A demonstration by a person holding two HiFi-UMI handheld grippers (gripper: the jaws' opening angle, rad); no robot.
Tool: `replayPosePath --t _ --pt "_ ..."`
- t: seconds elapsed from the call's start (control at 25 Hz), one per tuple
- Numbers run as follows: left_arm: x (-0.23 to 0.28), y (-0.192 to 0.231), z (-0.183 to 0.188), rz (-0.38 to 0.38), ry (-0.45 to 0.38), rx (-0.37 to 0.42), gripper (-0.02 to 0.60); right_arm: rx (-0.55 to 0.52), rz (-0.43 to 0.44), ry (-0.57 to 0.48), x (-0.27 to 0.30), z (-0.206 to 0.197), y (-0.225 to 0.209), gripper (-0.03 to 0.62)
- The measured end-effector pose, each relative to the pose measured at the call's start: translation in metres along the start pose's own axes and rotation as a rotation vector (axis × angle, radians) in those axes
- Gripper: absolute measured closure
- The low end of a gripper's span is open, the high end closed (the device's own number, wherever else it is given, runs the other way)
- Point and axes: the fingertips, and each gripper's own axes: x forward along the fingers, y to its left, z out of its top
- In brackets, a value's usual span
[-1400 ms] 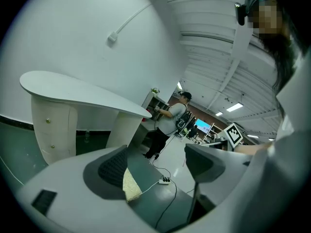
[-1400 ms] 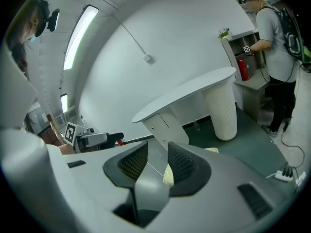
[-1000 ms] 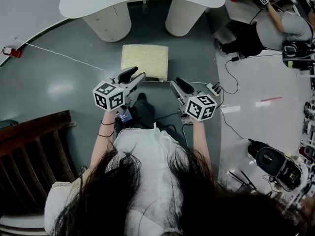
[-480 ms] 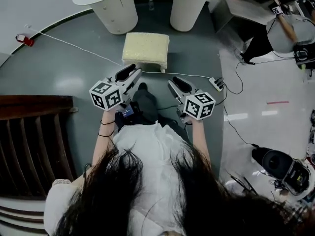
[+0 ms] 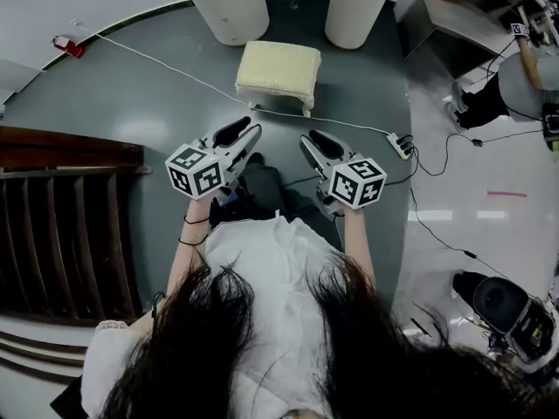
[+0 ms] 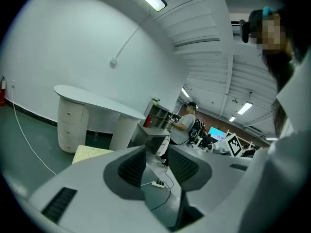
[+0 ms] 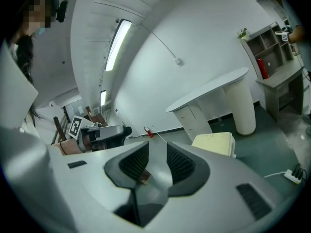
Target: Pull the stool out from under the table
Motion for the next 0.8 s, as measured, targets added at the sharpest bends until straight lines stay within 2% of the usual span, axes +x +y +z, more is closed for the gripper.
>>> replayPosePath --t 0.4,0.6,0.8 --pt "-0.023 -0.002 -0.020 0.005 0.063 -0.014 0.428 0.028 0.030 0.013 0.015 -0.019 0.023 0.471" --pt "-0.039 0.002 -0.033 -0.010 0.104 -0.003 0.428 0.026 -0.001 0.013 0.019 -0.033 0.032 0.473" --pt "-0.060 0.012 -0.033 -0.038 0.110 -0.003 0.428 0.024 -0.063 -0.008 0.025 -0.043 0.049 0.491"
